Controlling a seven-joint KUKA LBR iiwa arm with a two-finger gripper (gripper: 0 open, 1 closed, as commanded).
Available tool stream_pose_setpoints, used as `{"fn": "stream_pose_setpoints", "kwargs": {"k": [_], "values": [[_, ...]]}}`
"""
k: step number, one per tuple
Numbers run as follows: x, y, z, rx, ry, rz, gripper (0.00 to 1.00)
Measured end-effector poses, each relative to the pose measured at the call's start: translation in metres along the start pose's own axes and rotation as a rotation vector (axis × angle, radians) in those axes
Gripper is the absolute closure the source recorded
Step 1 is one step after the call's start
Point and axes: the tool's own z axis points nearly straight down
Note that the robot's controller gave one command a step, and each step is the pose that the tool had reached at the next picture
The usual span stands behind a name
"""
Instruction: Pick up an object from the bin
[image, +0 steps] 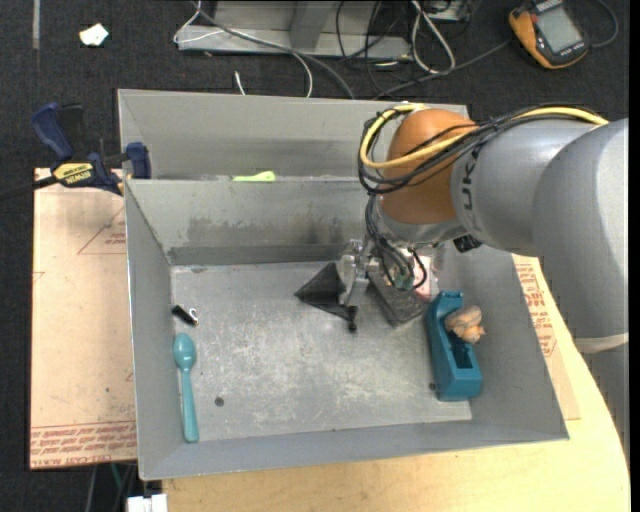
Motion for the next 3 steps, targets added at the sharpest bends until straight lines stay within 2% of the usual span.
{"fn": "stream_pose_setpoints", "kwargs": {"k": [1,2,3], "values": [[0.001,-0.001,-0.065,0.000,0.004,-0.010,1.00],[-0.002,-0.005,-0.084,0.000,-0.010,-0.091,1.00],[0.019,0.000,-0.073,0.000,0.000,-0.376,1.00]]}}
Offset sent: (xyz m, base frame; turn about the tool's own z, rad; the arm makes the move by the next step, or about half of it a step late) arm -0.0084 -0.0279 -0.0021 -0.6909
